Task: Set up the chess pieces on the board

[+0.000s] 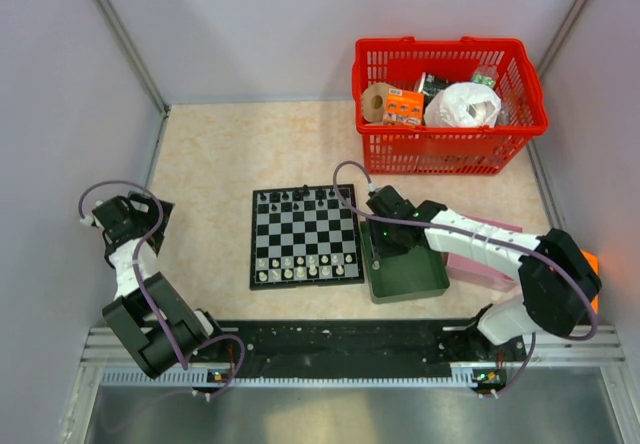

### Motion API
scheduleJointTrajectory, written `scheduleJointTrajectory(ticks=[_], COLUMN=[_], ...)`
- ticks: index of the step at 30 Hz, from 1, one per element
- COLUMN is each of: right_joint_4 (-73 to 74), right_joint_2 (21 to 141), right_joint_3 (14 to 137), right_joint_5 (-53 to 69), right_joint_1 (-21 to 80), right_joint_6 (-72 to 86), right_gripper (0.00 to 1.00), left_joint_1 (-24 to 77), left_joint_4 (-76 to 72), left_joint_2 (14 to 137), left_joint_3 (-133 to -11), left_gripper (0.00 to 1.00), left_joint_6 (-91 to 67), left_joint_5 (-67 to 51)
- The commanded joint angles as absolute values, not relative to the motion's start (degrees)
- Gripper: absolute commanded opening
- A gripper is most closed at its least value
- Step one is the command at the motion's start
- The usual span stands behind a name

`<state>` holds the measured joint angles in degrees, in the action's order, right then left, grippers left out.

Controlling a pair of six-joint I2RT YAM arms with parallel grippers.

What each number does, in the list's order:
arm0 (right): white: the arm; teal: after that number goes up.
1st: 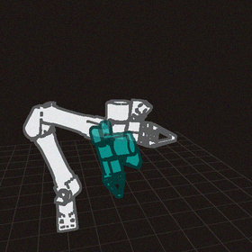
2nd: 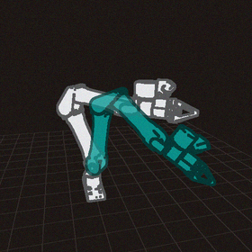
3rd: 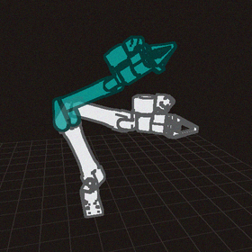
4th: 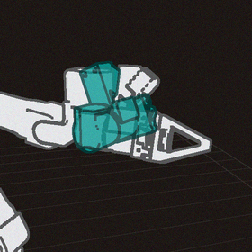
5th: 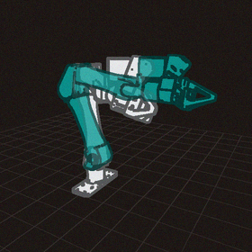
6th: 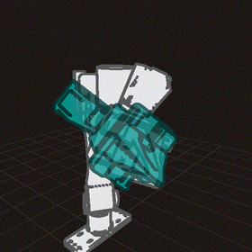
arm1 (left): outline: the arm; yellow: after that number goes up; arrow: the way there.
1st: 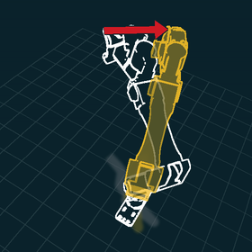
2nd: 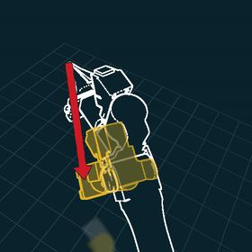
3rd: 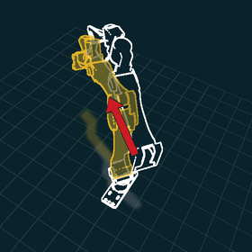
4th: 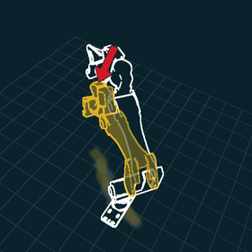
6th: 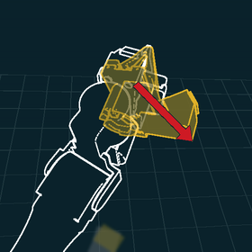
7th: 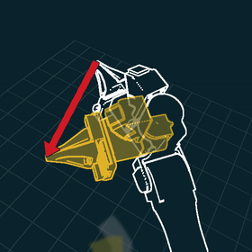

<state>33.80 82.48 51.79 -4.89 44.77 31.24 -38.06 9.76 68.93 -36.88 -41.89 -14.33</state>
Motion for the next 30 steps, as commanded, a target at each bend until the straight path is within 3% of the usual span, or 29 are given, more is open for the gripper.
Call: scheduleJointTrajectory(ticks=[1, 30], right_joint_4=[31.11, 31.55], right_joint_2=[83.93, 88.24], right_joint_3=[53.0, 53.7], right_joint_5=[-2.11, -4.57], right_joint_1=[44.74, 46.76], right_joint_6=[29.71, 28.13], right_gripper=[0.37, 0.32], left_joint_1=[-38.5, -38.5], left_joint_4=[7.12, 6.86], left_joint_2=[68.38, 69.08], left_joint_3=[-37.0, -37.44], left_gripper=[0.98, 0.98], left_joint_6=[-41.84, -41.92], left_joint_5=[-14.68, -15.12])
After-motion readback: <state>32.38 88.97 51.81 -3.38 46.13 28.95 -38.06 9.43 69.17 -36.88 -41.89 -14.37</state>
